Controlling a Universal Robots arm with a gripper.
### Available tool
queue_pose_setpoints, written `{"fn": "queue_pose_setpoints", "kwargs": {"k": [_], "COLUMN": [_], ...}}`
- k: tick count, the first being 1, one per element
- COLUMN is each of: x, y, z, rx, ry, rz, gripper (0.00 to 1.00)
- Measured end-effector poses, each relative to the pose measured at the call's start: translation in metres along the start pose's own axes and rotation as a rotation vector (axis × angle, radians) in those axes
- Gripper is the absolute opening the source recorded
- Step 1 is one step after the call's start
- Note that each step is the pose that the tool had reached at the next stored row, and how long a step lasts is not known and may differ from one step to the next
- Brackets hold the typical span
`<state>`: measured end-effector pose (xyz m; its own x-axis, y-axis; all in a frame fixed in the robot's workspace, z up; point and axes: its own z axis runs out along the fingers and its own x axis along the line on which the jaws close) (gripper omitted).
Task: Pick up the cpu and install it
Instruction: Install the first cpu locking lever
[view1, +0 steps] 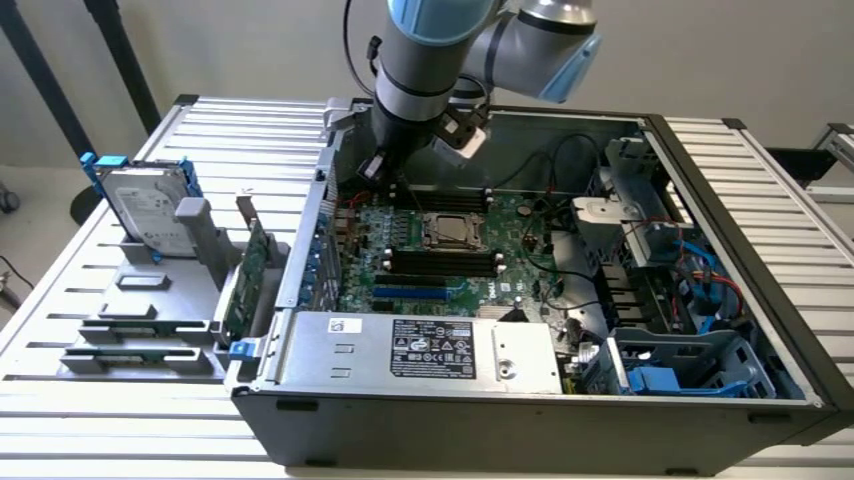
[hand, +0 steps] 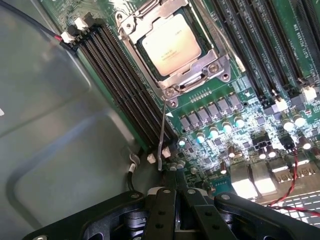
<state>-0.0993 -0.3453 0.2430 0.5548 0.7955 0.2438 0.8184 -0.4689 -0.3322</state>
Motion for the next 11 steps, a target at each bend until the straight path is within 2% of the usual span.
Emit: {"fn": "queue_pose_setpoints", "kwargs": {"k": [6, 11], "x": [0.0021, 0.0045], "y": [0.0007, 0.0038], "z": [0.0003, -0.0007], "rx": [-0.0009, -0.0044], "ry": [0.0005, 0.0026], "rz": [0.0, -0.002], "gripper": [0.11, 0.11]}}
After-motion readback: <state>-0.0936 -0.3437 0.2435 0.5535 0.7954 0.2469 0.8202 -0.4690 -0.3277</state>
